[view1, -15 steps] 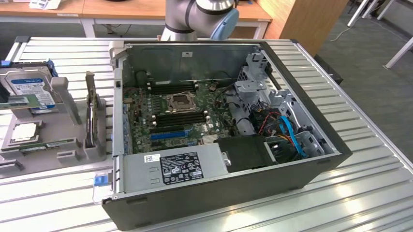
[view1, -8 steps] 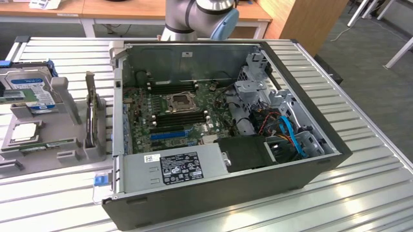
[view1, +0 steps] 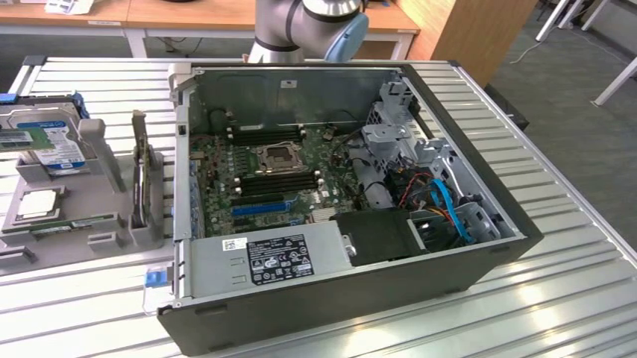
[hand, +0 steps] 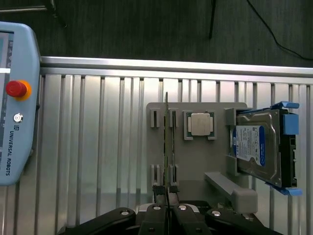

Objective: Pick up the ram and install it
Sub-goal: 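Pick up the ram and move it above insertion slot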

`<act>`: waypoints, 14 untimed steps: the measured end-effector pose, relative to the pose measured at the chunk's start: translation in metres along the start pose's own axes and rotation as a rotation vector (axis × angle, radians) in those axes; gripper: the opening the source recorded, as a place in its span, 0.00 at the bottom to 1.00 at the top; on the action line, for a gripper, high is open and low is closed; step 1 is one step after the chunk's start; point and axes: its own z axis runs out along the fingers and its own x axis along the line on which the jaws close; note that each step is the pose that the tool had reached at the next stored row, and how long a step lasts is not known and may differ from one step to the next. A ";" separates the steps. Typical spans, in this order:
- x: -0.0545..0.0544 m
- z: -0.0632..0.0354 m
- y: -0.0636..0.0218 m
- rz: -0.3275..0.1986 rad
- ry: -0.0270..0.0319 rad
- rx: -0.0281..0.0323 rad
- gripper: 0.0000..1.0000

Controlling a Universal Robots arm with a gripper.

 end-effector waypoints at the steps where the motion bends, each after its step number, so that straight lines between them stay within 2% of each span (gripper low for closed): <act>1: 0.000 0.0000 0.0000 0.000 0.0000 0.0000 0.11; 8: 0.000 -0.0004 -0.0014 0.000 0.0003 -0.0004 0.11; 14: 0.000 -0.0007 -0.0130 0.000 0.0001 -0.0001 0.11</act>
